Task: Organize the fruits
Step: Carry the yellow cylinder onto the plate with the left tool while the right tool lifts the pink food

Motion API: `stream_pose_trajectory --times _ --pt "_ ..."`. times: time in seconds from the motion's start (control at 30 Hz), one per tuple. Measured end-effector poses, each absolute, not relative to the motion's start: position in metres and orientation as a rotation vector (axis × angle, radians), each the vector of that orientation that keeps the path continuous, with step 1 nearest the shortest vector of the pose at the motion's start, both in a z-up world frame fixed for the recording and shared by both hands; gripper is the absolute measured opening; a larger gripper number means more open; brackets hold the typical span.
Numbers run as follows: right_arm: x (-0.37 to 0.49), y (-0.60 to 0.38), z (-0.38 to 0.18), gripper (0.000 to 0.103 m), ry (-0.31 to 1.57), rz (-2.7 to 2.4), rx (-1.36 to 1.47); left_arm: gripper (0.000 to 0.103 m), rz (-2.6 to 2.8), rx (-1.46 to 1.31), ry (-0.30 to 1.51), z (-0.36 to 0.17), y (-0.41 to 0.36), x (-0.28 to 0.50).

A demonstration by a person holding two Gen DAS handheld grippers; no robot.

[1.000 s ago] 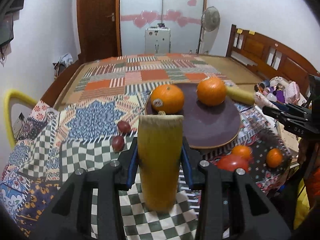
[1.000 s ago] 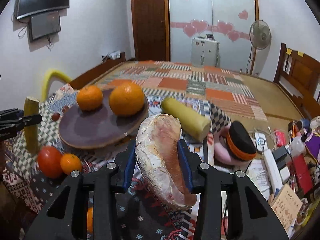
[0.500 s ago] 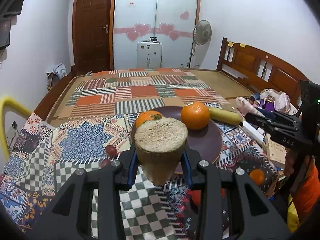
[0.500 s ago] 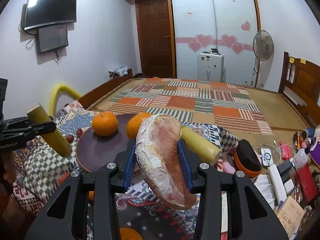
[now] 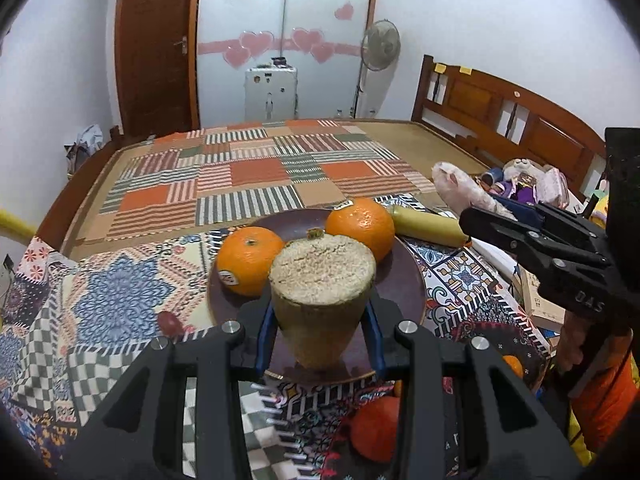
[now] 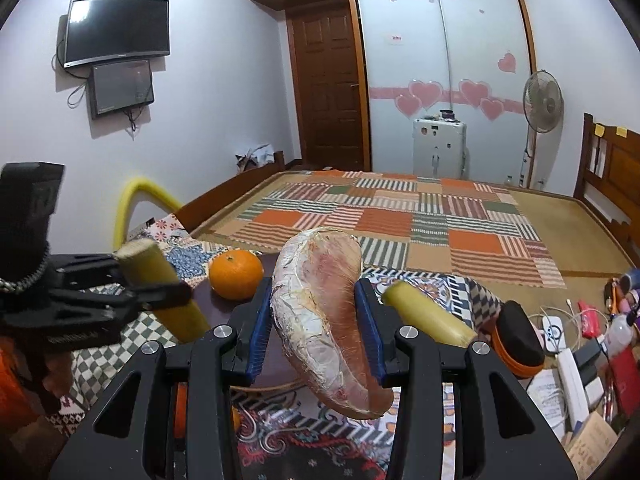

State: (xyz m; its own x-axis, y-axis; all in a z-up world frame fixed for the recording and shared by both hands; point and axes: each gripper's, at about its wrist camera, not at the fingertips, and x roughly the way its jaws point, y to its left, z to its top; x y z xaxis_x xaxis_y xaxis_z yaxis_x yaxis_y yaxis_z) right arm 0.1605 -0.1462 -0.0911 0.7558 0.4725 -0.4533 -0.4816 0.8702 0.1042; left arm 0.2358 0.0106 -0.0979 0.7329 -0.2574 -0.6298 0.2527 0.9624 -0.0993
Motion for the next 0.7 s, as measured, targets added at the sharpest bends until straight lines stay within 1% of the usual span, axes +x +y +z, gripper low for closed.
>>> stream_pose_trajectory --times 0.23,0.43,0.7 --pt "0.161 -0.144 -0.092 0.037 0.478 0.530 -0.022 0.038 -0.309 -0.013 0.741 -0.107 0.002 0.259" --pt "0.163 -0.145 -0.093 0.037 0.477 0.529 -0.023 0.038 -0.290 0.038 0.723 -0.106 -0.010 0.274" --pt "0.165 -0.146 -0.095 0.037 0.485 0.527 -0.023 0.038 -0.261 0.034 0.725 -0.107 -0.014 0.299"
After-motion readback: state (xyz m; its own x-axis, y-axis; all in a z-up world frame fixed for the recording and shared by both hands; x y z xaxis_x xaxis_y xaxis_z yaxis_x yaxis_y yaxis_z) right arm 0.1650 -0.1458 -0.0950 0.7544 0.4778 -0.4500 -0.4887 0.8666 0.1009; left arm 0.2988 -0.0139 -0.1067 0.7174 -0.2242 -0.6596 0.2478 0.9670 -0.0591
